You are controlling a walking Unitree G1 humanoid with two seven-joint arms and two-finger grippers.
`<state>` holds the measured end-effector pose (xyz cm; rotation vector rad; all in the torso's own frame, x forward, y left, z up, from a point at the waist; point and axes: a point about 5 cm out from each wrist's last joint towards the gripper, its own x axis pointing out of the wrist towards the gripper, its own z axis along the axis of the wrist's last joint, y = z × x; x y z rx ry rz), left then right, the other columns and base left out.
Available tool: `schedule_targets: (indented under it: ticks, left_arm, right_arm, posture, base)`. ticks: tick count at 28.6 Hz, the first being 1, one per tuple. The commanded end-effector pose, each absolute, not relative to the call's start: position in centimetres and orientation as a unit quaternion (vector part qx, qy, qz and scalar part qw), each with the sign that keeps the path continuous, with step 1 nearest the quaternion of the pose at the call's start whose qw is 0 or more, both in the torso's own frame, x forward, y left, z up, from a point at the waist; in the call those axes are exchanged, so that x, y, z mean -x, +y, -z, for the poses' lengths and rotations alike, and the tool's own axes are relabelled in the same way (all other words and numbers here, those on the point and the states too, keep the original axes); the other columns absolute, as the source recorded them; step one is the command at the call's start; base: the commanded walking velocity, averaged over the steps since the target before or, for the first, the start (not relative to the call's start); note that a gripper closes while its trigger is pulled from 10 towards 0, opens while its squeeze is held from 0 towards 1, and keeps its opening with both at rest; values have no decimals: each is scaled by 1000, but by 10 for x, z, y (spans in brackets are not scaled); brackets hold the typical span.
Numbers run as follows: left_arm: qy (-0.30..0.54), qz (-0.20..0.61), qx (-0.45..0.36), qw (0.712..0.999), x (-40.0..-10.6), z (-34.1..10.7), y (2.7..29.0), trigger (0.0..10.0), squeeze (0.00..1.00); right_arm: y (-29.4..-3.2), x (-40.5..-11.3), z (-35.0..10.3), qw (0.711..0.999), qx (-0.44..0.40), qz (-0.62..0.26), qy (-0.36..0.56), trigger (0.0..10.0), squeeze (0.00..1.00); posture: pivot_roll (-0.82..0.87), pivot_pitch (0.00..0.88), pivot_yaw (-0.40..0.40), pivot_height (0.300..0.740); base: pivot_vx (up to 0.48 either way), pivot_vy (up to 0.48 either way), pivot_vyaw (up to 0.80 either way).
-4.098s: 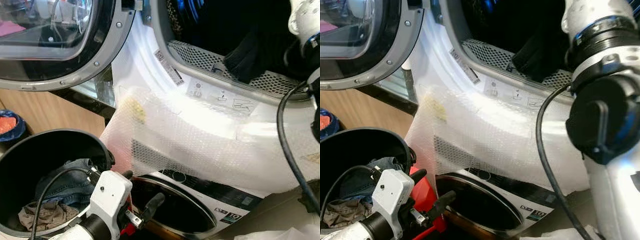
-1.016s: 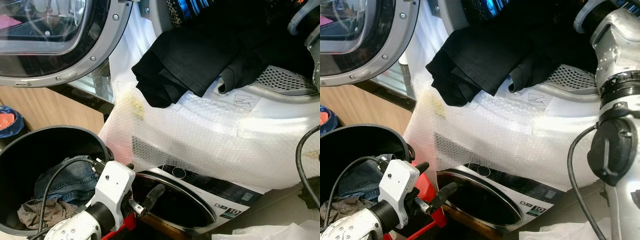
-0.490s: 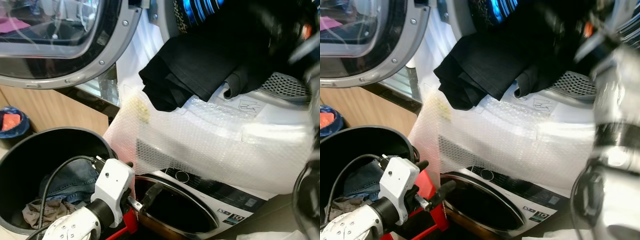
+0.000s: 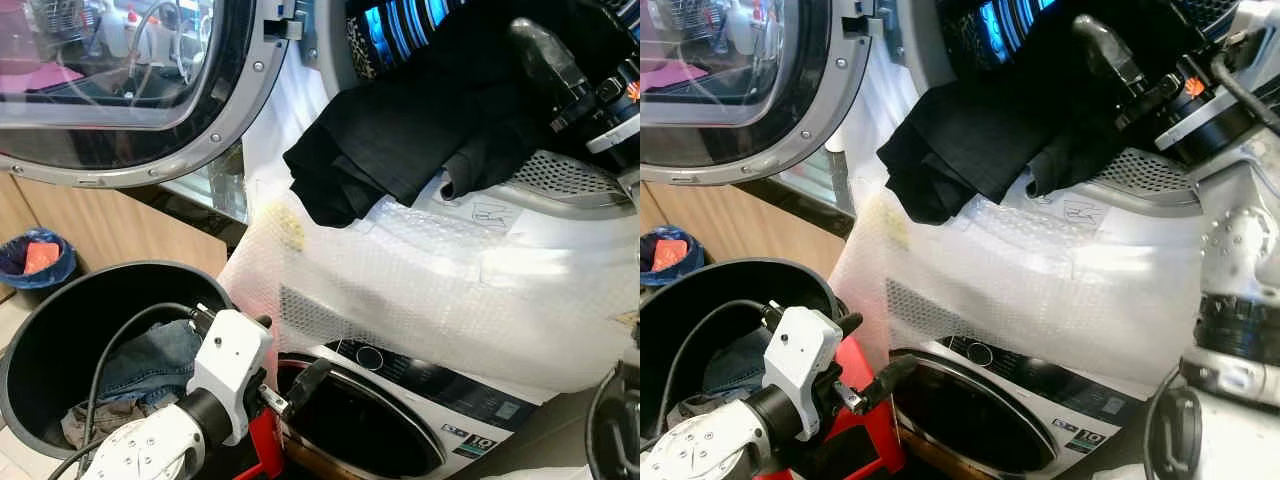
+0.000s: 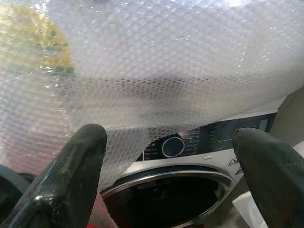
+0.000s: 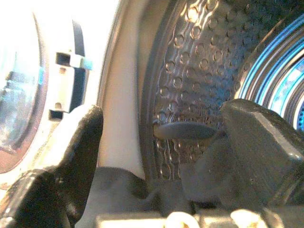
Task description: Clothes washing
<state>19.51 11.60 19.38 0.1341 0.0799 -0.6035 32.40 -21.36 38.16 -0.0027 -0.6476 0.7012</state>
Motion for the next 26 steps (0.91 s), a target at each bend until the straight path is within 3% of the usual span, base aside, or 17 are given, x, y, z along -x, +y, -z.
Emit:
schedule_targets:
  ticks: [1, 8, 10, 17, 21, 23, 26]
  left_arm:
    - [36, 300, -68, 951, -196, -194, 115, 10000, 0]
    - [35, 301, -67, 951, -196, -193, 114, 10000, 0]
    - [34, 296, -68, 952, -197, -193, 115, 10000, 0]
    - [26, 300, -68, 951, -201, -193, 113, 10000, 0]
    - [22, 305, -69, 949, -202, -194, 112, 10000, 0]
    - [20, 308, -69, 949, -204, -194, 111, 10000, 0]
    - [18, 310, -69, 948, -204, -195, 109, 10000, 0]
  right_arm:
    - [-210, -317, -388, 883, 10, -341, -324, 10000, 0]
    - [-198, -313, -382, 887, 20, -330, -324, 10000, 0]
    - [-177, -300, -365, 888, 42, -333, -315, 10000, 0]
    - [-145, -282, -329, 900, 75, -350, -249, 10000, 0]
    - [-137, -284, -315, 912, 98, -335, -218, 10000, 0]
    - [-135, -300, -300, 938, 122, -270, -179, 10000, 0]
    - [-135, -306, -293, 943, 150, -243, -168, 10000, 0]
  posture:
    - [47, 58, -134, 740]
    - [44, 56, -140, 740]
    - [39, 52, -150, 740]
    - [35, 32, -150, 740]
    - [35, 20, -150, 740]
    - [40, 11, -152, 740]
    - [46, 8, -153, 740]
  base:
    - [0, 0, 0]
    - [0, 0, 0]
    - [0, 0, 0]
    - [0, 0, 0]
    - [0, 0, 0]
    - [0, 0, 0]
    - [0, 0, 0]
